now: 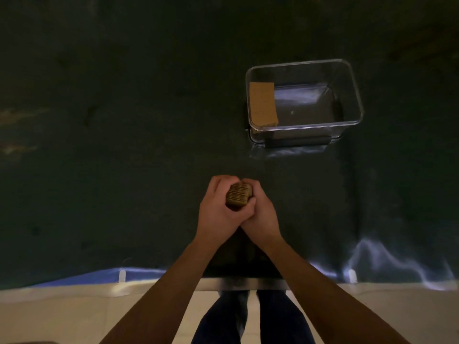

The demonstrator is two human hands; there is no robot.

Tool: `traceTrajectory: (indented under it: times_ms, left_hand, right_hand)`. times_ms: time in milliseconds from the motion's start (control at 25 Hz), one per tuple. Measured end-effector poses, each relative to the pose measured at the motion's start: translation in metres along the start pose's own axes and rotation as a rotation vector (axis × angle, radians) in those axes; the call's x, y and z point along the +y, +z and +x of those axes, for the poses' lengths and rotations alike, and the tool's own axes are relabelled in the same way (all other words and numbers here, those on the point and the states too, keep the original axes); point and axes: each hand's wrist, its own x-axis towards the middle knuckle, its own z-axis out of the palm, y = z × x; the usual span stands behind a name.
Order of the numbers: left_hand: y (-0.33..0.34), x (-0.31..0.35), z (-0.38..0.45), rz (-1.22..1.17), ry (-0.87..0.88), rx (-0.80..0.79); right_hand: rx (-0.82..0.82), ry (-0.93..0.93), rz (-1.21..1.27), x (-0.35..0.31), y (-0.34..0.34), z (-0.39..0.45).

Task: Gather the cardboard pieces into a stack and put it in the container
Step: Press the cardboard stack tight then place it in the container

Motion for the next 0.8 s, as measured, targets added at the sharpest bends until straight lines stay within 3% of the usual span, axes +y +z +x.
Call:
traceTrajectory:
  times_ms: [120,240,320,440,560,720,800]
  left_hand:
    - [-0.007,0.002,0.003,0.188,0.071,-0.032]
    - [-0.016,0.011,-0.008,0.345,0.28,0.101]
    - [-0.014,0.013,-0.02,0.462,0.37,0.014]
    - [-0.014,0.01,-0.022,0.634,0.391,-0.177]
    - [-0.023,0.016,-0.018,0.607,0.37,-0.08]
    - [-0.023,0.012,-0.02,0.657,0.385,-0.212]
    - [-0.023,0.012,-0.018,0.6,0.343,-0.155]
  right_hand:
    - [0.022,-0.016,0.079,0.001,-0.001,-0.001]
    - [0.006,-0.025,0.081,0.0,-0.002,-0.002]
    - [-0.016,0.005,0.081,-0.003,-0.003,-0.001]
    - [-0.017,-0.012,0.055,-0.002,-0.004,-0.002]
    - [-0.028,-0.028,0.068,-0.001,-0.005,-0.003]
    - [-0.01,-0.042,0.035,-0.001,-0.003,-0.004]
    - [-0.011,-0.039,0.038,0.001,-0.003,-0.005]
